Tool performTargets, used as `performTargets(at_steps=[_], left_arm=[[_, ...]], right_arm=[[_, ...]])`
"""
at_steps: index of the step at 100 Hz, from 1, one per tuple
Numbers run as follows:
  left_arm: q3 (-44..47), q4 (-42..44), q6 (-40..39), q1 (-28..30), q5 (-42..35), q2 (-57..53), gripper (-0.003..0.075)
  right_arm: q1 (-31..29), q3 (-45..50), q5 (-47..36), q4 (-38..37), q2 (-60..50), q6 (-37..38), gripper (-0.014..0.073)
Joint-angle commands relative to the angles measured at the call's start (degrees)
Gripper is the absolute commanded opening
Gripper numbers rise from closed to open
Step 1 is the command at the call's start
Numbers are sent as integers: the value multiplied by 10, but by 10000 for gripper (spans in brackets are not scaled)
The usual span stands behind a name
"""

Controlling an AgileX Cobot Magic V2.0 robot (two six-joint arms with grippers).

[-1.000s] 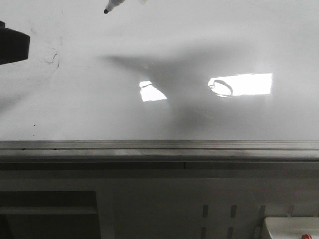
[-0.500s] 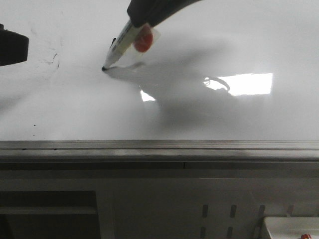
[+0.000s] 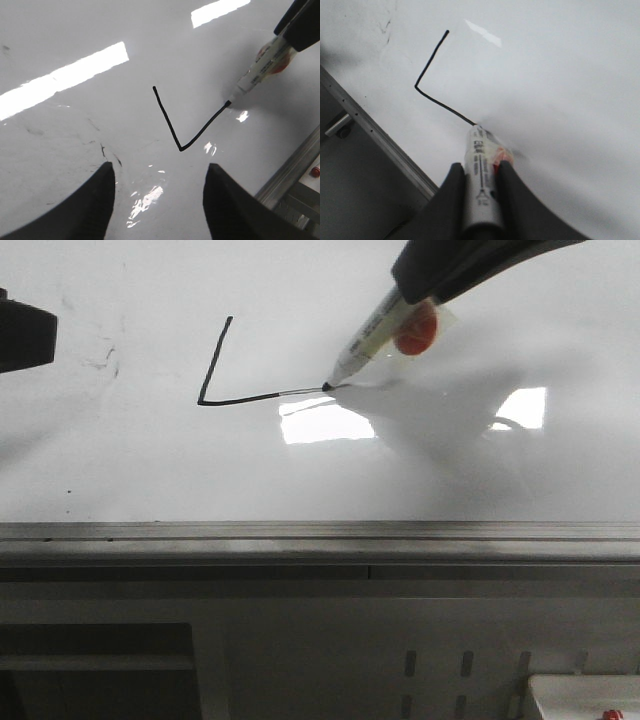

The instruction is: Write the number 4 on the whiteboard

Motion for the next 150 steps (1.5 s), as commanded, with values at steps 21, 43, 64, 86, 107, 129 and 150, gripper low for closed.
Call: performTargets(at_steps=[21,43,64,86,107,129,150], left_arm=[[-14,-13,-5,2,-30,-6,368],[-14,-12,-5,2,-30,-6,368],[-14,-12,-5,2,-30,-6,368],[-14,94,-5,2,-79,-5,368],[-14,125,-5,-22,-139,26,368],[-14,131,-5,-52,-131,74,368],[-14,131,-5,-53,-132,91,321]], right_arm=[[56,-67,-63,-17,-17,1,-66],[52,-88,-103,-29,21,1,-66],[52,-61,-13,-24,41,1,-64],[97,-21,-18,-15,37,1,-64],[152,-57,-2,-7,34,1,-64],[209,-71,-11,-5,34,1,-64],[221,-76,-7,8,34,1,-64]])
